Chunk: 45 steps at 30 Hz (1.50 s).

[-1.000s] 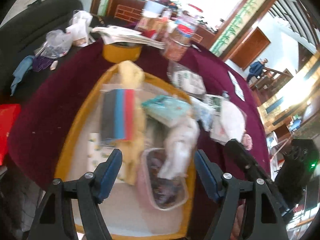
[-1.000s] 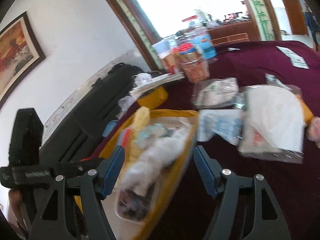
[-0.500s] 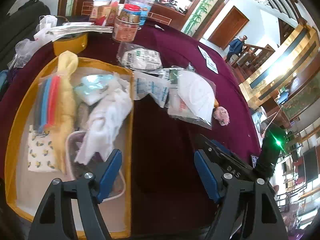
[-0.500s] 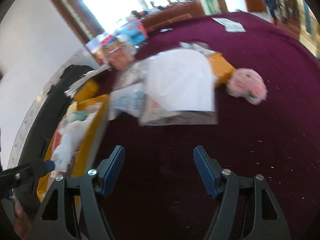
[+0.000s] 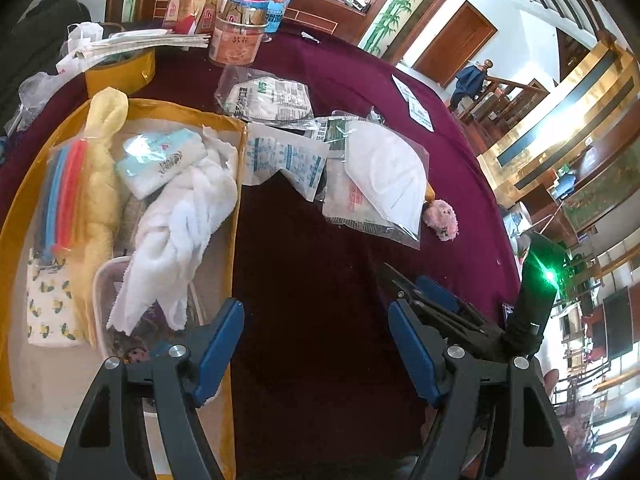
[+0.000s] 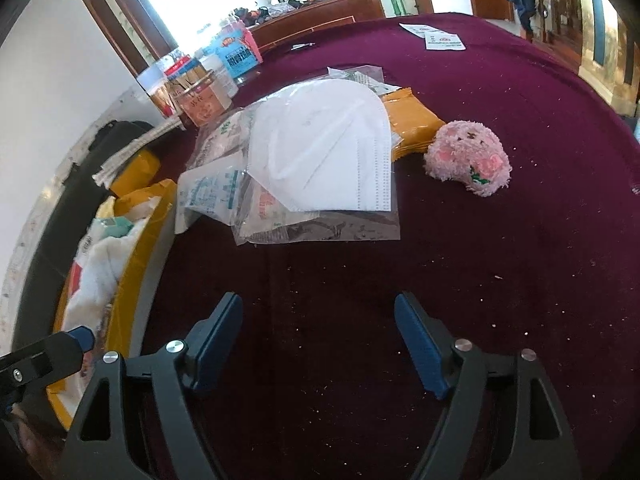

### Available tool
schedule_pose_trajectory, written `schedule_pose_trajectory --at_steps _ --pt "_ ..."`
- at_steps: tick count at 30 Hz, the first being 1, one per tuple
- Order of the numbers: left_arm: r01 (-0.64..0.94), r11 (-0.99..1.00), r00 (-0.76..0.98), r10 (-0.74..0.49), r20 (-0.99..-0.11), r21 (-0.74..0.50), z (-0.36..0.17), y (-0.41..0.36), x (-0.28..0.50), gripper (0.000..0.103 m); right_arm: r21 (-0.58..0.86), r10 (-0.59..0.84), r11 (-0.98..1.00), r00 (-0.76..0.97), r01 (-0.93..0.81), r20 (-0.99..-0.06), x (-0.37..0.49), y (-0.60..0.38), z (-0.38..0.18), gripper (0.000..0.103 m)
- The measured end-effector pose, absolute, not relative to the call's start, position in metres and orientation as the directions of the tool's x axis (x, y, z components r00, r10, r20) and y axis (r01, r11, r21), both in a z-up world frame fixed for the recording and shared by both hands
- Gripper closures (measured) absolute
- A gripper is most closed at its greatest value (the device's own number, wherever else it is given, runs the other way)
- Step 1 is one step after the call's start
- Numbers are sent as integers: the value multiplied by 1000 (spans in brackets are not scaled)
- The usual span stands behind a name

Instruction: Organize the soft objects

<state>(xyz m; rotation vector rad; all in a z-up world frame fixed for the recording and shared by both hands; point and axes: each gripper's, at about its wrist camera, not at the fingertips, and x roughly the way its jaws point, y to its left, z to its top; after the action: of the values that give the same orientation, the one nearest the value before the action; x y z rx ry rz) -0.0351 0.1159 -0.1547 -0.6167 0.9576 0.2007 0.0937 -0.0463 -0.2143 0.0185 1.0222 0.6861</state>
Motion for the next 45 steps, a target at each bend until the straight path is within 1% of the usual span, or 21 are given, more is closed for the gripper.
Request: schedule_pose_trajectory --at_steps 3,13,18,24,30,34,36,39,41,43,45 --pt "-421 812 569 -111 -815 -404 -157 115 -32 25 340 546 785 321 -517 -774 96 -47 -214 22" --pt "-402 809 570 -146 -809 -429 -165 112 -19 25 467 650 725 278 -506 -707 114 -63 -208 21" --pt "-392 815 568 -151 -809 -427 -166 110 -12 25 479 677 705 294 -522 -675 122 -67 -196 21" --pt "-388 815 564 -160 -810 -431 -168 109 -7 25 478 681 707 317 -522 -661 144 -70 -183 21" --pt "-389 811 564 -165 -809 -436 -169 111 -7 25 509 715 665 270 -546 -645 188 -50 -167 21" --pt "-390 807 570 -168 -805 -444 -168 112 -7 25 461 652 731 314 -503 -690 219 -34 -177 21" --pt "-392 805 566 -170 -807 -444 -170 113 -6 25 498 667 722 290 -481 -687 230 -33 -189 21" --pt "-395 806 558 -171 -812 -441 -171 113 -2 25 489 677 711 303 -506 -671 230 -30 -191 22" --pt "-396 809 550 -170 -817 -435 -173 113 1 25 508 701 687 289 -520 -652 230 -28 -192 23" --pt "-398 807 547 -173 -819 -437 -175 113 4 25 468 669 719 328 -514 -667 230 -27 -191 23" --pt "-400 808 543 -171 -822 -433 -176 112 5 25 471 666 725 337 -502 -666 234 -29 -191 23"
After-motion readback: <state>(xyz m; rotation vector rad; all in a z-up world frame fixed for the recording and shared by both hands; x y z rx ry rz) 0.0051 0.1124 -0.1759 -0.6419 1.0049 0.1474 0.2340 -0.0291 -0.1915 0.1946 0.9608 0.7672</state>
